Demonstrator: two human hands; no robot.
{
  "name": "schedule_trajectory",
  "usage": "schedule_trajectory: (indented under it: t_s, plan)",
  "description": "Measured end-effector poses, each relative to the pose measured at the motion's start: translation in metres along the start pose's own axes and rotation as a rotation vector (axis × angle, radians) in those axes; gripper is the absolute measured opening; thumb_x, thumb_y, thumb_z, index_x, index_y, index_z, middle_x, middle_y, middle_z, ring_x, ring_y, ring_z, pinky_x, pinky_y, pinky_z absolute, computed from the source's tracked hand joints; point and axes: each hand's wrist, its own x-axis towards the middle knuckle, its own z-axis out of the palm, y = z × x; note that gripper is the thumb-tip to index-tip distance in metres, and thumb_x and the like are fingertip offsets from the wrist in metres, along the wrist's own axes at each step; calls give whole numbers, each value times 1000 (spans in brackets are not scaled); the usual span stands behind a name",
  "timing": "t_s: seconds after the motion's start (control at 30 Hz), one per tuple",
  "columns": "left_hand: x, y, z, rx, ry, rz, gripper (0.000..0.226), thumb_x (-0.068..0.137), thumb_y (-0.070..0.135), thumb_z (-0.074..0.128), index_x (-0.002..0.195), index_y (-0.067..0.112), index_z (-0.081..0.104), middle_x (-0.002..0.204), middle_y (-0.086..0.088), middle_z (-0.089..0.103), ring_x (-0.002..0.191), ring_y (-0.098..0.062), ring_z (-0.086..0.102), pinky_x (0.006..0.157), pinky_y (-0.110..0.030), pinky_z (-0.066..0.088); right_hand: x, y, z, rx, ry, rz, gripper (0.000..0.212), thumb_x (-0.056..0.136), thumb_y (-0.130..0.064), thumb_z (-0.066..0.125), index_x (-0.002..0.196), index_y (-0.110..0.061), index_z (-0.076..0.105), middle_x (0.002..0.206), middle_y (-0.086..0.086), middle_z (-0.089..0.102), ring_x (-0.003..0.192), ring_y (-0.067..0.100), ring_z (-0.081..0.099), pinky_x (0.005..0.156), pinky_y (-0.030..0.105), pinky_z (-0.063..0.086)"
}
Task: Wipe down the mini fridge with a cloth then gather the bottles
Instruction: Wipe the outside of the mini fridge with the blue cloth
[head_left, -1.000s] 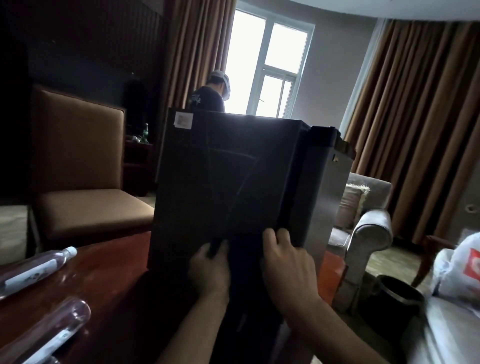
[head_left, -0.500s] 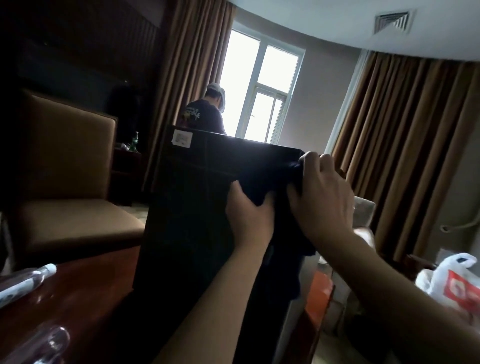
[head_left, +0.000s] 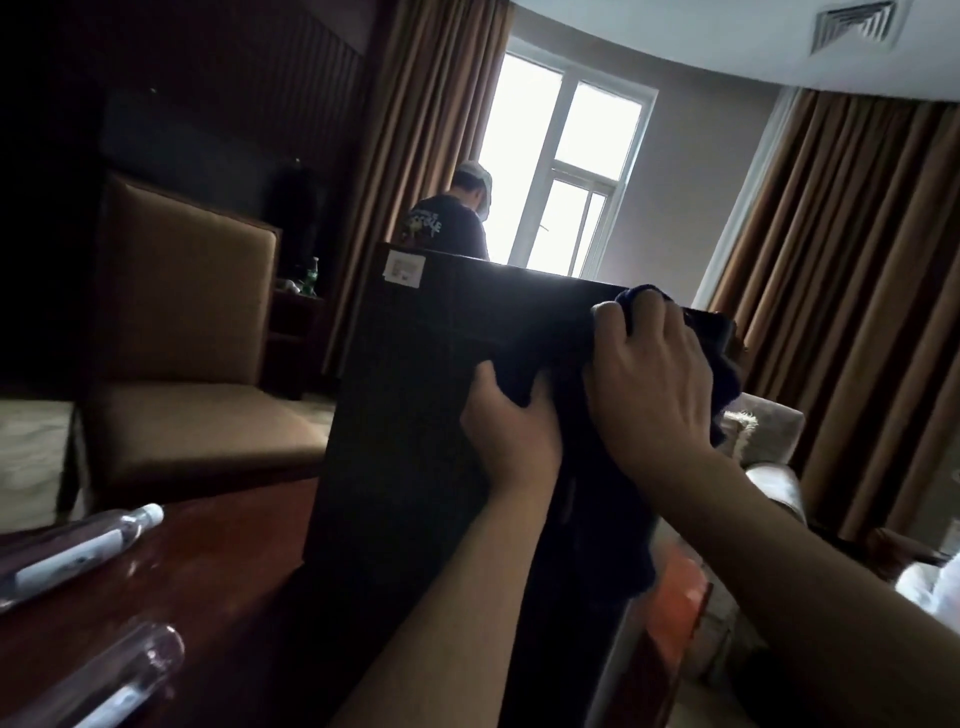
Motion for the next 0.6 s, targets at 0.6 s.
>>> schedule_trajectory:
  t_s: [0.6]
  plan:
    - [-125, -213, -148, 635, -63, -503, 31, 84, 26, 68, 114, 18, 69, 113, -8, 71, 107, -27, 65, 91, -32, 49, -248, -132, 38, 448, -585, -78, 48, 42, -12, 89, 79, -16, 60, 74, 4, 58, 59, 19, 57, 47, 28, 51]
